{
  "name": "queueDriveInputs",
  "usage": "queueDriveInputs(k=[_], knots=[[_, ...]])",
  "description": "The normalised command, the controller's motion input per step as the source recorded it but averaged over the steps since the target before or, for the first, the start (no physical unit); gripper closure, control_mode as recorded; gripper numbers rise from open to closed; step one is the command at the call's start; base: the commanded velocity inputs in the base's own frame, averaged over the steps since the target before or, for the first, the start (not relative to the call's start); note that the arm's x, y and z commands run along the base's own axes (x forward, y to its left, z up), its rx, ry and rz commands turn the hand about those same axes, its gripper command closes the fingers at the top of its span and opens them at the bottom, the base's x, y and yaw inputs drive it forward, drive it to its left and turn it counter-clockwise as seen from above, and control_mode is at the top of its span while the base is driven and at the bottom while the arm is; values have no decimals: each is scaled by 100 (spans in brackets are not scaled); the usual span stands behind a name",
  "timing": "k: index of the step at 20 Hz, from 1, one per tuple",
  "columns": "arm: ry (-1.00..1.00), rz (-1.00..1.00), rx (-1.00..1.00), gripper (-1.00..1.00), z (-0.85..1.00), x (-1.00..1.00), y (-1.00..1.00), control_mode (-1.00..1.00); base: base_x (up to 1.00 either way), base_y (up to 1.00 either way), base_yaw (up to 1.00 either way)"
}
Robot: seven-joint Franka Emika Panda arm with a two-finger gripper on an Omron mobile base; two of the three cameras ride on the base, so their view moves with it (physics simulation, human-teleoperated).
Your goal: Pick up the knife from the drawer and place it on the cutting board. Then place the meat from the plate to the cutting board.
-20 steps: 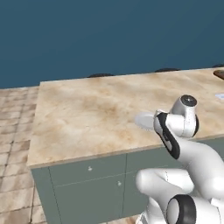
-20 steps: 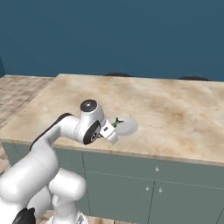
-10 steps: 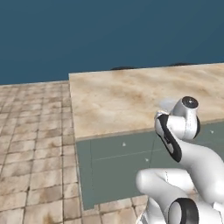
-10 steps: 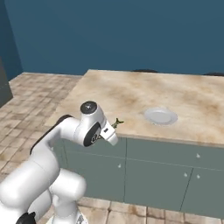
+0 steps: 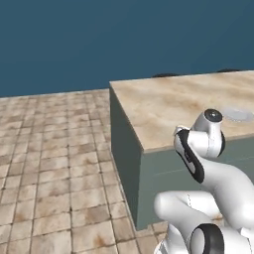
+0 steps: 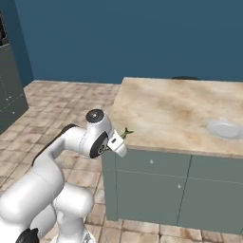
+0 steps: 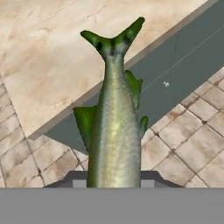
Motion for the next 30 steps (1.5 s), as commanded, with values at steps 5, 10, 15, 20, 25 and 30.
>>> queueDriveInputs(k=[5,10,15,20,25,30], knots=[[0,0,0,100,0,0,0,100,33,100,-11],[0,0,0,100,0,0,0,100,42,100,-17],[0,0,0,100,0,0,0,100,51,100,-27],[0,0,0,100,0,0,0,100,57,99,-32],[0,0,0,100,0,0,0,100,59,90,-37],[0,0,0,100,0,0,0,100,52,56,-50]])
